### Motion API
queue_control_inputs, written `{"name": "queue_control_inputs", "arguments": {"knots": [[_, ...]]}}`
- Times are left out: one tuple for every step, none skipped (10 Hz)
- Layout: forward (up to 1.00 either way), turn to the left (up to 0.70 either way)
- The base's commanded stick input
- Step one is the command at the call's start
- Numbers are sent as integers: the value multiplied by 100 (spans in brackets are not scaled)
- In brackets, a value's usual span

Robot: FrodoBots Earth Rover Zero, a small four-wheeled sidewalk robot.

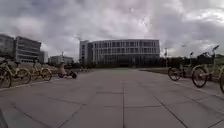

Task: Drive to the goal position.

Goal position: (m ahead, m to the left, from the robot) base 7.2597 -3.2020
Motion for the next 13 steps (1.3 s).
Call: {"name": "queue_control_inputs", "arguments": {"knots": [[70, 0], [70, 0], [70, 0], [70, 0], [70, 0], [70, 0], [70, 0], [70, 0], [70, 0], [70, 0], [70, 0], [70, 0], [70, 0]]}}
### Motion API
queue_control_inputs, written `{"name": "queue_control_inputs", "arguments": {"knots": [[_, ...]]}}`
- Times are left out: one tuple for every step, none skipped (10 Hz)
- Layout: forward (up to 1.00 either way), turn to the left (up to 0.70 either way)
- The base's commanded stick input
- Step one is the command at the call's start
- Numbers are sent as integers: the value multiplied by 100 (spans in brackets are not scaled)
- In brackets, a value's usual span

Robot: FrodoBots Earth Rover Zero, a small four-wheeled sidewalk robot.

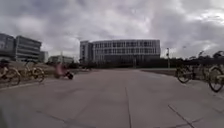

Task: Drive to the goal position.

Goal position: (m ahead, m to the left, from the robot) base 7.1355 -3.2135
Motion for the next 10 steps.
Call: {"name": "queue_control_inputs", "arguments": {"knots": [[70, 0], [70, 0], [70, 0], [70, 0], [70, 0], [70, 0], [70, -2], [70, -35], [70, -35], [70, -35]]}}
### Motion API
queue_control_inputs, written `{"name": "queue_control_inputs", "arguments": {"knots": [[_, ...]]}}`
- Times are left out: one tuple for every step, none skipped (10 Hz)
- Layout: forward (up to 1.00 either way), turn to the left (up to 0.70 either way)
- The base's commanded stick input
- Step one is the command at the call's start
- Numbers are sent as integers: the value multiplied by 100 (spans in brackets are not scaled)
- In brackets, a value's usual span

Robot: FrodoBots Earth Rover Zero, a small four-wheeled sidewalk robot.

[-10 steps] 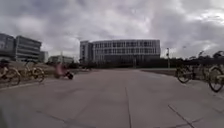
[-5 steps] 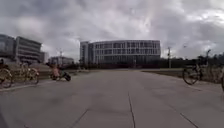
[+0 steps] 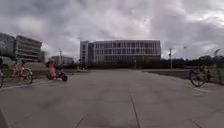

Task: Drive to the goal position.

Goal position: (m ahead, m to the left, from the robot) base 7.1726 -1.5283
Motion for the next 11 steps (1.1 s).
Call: {"name": "queue_control_inputs", "arguments": {"knots": [[70, -34], [70, -7], [70, 0], [70, 0], [70, 0], [70, 0], [70, 0], [70, 0], [70, 0], [70, 0], [70, 0]]}}
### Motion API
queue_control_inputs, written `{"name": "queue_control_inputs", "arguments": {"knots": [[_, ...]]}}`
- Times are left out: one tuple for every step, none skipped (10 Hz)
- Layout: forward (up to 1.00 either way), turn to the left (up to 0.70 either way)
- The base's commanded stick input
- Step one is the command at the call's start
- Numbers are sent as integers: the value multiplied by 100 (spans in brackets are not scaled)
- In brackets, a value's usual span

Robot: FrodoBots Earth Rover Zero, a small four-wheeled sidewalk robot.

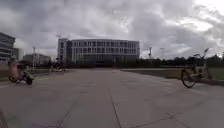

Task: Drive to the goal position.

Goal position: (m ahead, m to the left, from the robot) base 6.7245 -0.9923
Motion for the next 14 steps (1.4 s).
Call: {"name": "queue_control_inputs", "arguments": {"knots": [[70, 0], [70, 0], [70, 0], [70, 0], [70, 0], [70, 0], [70, 0], [70, 0], [70, 0], [70, 0], [70, 0], [70, 0], [70, 0], [70, 0]]}}
